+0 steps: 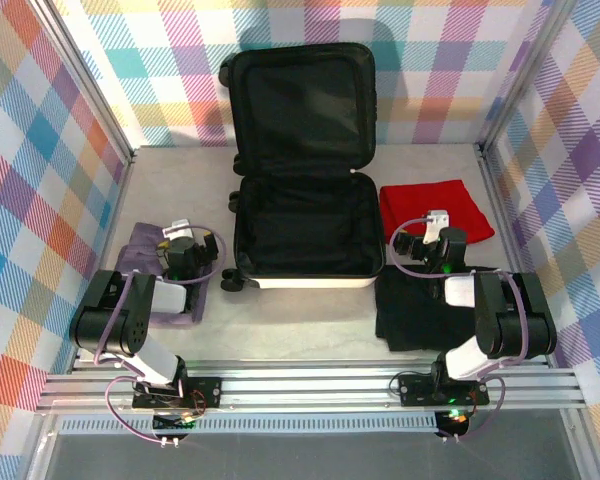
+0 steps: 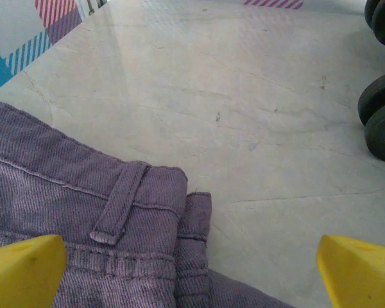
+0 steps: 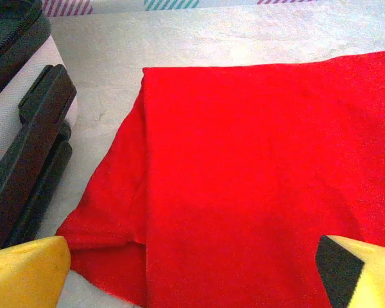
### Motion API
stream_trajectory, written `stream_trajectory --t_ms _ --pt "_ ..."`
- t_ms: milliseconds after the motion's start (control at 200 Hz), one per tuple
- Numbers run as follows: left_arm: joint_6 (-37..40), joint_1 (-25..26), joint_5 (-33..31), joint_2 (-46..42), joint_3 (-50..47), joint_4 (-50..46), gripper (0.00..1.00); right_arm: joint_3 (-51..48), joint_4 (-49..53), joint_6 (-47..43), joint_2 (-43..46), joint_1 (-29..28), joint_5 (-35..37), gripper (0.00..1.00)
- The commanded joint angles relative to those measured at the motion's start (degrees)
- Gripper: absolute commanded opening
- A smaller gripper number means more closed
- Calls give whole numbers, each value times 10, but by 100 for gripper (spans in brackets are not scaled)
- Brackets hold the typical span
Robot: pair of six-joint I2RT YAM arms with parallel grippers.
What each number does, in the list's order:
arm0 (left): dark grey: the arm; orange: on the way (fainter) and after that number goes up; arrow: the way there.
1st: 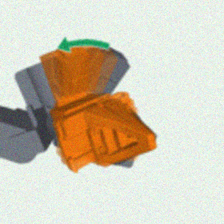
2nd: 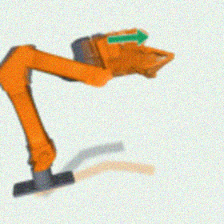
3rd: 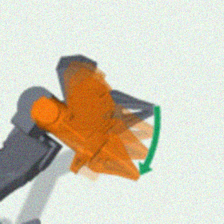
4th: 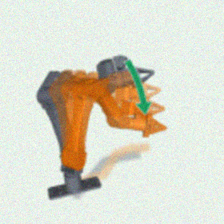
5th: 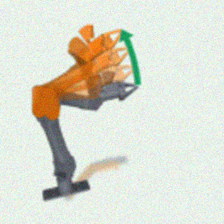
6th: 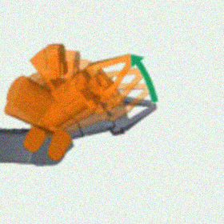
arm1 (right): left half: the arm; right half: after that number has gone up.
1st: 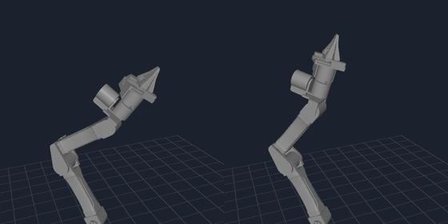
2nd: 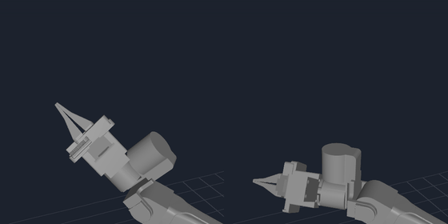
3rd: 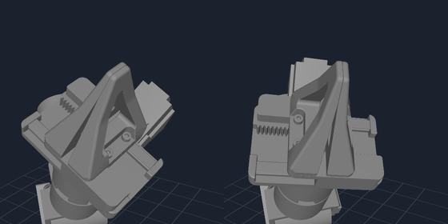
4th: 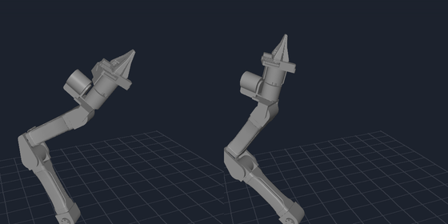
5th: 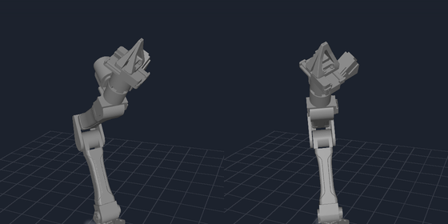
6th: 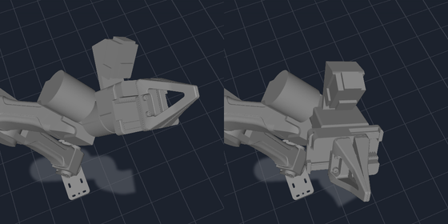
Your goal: Pack the luggage
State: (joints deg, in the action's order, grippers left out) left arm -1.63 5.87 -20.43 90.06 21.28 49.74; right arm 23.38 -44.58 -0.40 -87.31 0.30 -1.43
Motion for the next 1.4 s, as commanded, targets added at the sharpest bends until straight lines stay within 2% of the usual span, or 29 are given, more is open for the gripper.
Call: stream_trajectory --t_ms 0,1055,1160,1235,1325,1395 --pt "6 3 3 1 10 19 100 8 -14 9 -4 -3 -9 99" --pt "6 2 3 0 8 20 100 7 -15 8 -4 -3 -9 99" --pt "14 2 26 -20 12 -4 100 8 -16 10 -3 -3 0 99" --pt "16 3 26 -22 11 -2 100 17 22 34 23 -2 46 99" --pt "19 6 20 -27 15 -10 100 36 88 36 62 -2 55 99" --pt "7 9 -13 -61 41 -90 100 55 147 42 90 -2 67 99"
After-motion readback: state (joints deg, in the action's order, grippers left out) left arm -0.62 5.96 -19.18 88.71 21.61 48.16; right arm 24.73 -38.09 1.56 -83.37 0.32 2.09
